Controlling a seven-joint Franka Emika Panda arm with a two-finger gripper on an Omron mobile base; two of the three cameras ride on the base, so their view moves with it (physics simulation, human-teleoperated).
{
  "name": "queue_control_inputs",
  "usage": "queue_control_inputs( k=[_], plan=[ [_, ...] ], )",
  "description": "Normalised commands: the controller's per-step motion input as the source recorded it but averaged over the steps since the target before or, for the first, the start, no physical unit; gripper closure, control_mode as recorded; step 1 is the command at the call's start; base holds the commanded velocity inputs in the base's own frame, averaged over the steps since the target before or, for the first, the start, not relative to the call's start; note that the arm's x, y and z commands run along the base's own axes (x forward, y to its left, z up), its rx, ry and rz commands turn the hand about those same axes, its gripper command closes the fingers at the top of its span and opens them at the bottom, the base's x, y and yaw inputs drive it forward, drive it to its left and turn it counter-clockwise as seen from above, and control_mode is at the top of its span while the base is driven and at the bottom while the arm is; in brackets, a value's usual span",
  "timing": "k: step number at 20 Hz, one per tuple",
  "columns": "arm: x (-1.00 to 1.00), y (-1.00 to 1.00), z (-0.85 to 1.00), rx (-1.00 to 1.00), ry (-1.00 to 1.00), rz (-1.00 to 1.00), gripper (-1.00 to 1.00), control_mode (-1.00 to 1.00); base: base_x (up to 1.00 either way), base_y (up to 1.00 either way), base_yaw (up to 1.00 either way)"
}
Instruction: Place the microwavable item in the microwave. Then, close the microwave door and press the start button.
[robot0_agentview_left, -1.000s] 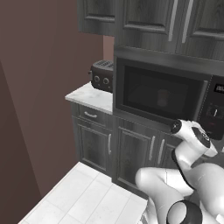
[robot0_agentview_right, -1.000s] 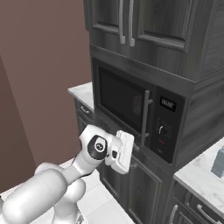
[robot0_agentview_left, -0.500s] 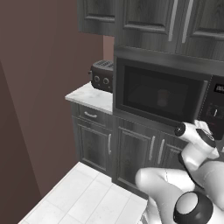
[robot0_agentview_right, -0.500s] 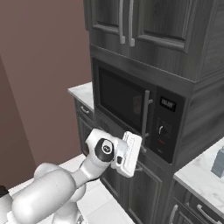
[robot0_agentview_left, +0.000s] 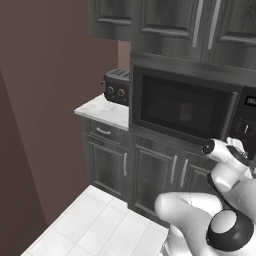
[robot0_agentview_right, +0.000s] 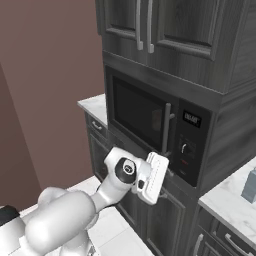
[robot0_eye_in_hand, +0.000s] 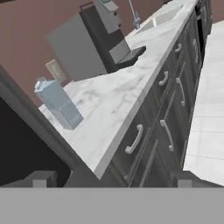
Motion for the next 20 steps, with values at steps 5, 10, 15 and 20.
queue_control_inputs(
  k=[5,10,15,20],
  plan=[
    [0.09,-0.08,-0.1,0.0,-0.18,0.0,-1.0,-1.0,0.0,0.0,0.0],
    [0.16,0.0,-0.4,0.0,-0.11,0.0,-1.0,-1.0,0.0,0.0,0.0],
    [0.14,0.0,-0.35,0.0,-0.1,0.0,-1.0,-1.0,0.0,0.0,0.0],
    [0.31,0.02,-0.19,0.0,-0.12,0.0,-1.0,-1.0,0.0,0.0,0.0]
  ],
)
